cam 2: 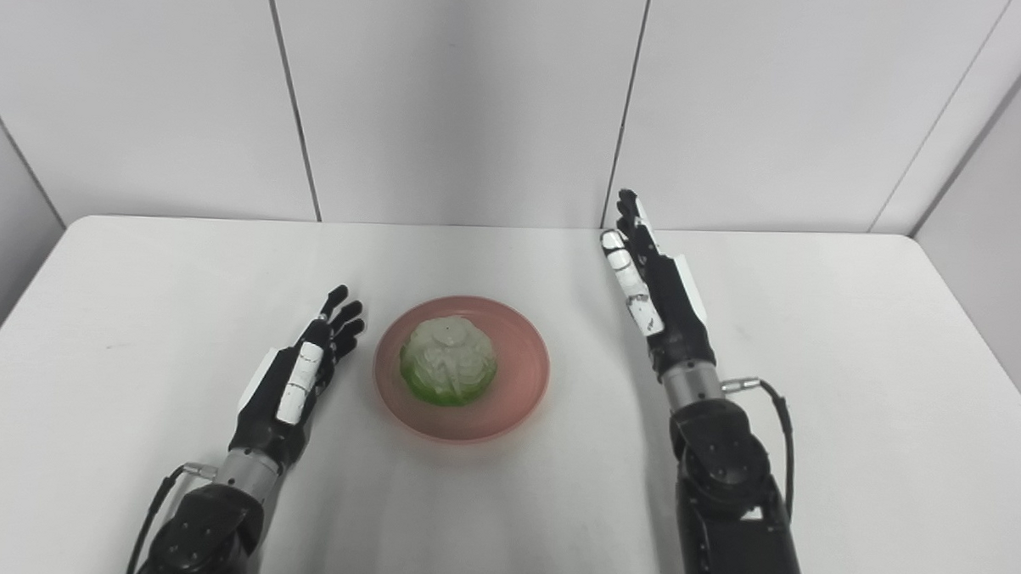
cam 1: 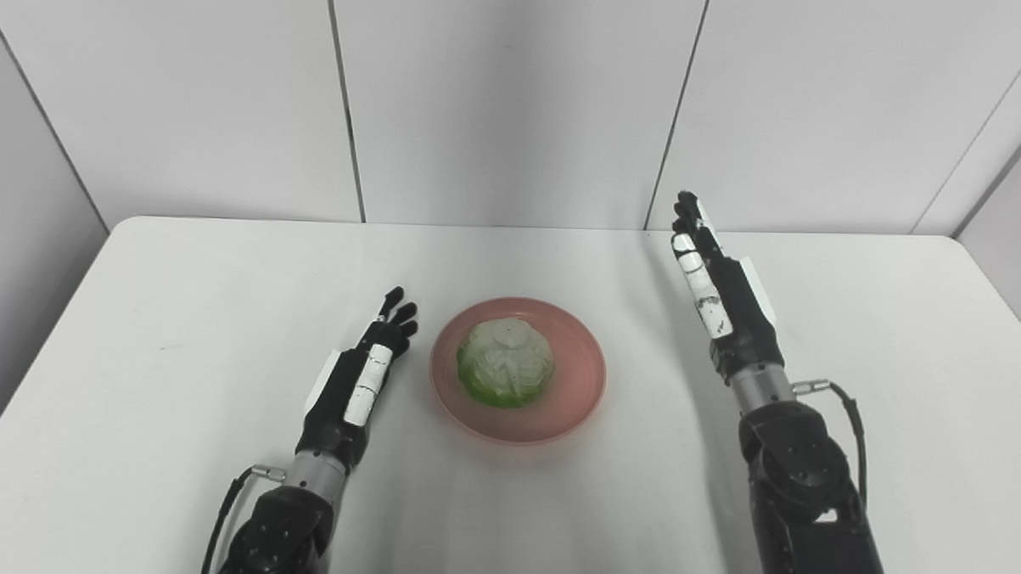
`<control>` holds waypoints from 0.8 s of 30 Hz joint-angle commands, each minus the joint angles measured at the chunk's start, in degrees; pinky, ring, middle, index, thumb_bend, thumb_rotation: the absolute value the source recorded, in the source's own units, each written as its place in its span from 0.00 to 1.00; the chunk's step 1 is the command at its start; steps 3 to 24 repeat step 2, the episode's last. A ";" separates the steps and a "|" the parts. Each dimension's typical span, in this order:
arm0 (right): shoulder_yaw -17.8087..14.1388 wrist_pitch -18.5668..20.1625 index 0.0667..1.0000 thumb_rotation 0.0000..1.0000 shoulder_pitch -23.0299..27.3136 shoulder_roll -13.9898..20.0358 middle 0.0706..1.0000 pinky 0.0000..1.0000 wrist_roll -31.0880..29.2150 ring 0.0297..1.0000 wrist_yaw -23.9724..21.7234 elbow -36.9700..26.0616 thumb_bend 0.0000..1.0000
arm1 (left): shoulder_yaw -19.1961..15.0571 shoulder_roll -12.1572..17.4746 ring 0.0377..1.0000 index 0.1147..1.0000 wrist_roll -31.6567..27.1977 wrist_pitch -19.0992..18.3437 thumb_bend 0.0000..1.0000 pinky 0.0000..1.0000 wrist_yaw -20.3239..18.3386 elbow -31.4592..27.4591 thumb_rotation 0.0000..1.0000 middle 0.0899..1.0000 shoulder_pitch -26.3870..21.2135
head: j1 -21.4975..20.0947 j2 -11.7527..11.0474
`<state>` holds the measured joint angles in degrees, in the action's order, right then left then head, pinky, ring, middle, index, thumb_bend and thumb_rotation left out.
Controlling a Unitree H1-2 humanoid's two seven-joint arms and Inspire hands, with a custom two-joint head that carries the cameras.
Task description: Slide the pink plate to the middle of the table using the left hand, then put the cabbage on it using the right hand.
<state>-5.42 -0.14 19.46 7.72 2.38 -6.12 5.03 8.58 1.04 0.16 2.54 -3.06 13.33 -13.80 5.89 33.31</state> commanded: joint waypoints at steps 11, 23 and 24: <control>0.86 -1.60 0.99 1.00 -1.06 -0.06 0.99 0.98 -0.77 0.98 0.11 -1.27 0.40 | 1.30 -0.78 0.96 0.97 1.92 -1.01 0.83 0.92 -0.41 1.68 1.00 0.97 2.71 | 0.33 -0.08; 0.86 -1.60 0.99 1.00 -1.06 -0.06 0.99 0.98 -0.77 0.98 0.11 -1.27 0.40 | 1.30 -0.78 0.96 0.97 1.92 -1.01 0.83 0.92 -0.41 1.68 1.00 0.97 2.71 | 0.33 -0.08; 0.86 -1.60 0.99 1.00 -1.06 -0.06 0.99 0.98 -0.77 0.98 0.11 -1.27 0.40 | 1.30 -0.78 0.96 0.97 1.92 -1.01 0.83 0.92 -0.41 1.68 1.00 0.97 2.71 | 0.33 -0.08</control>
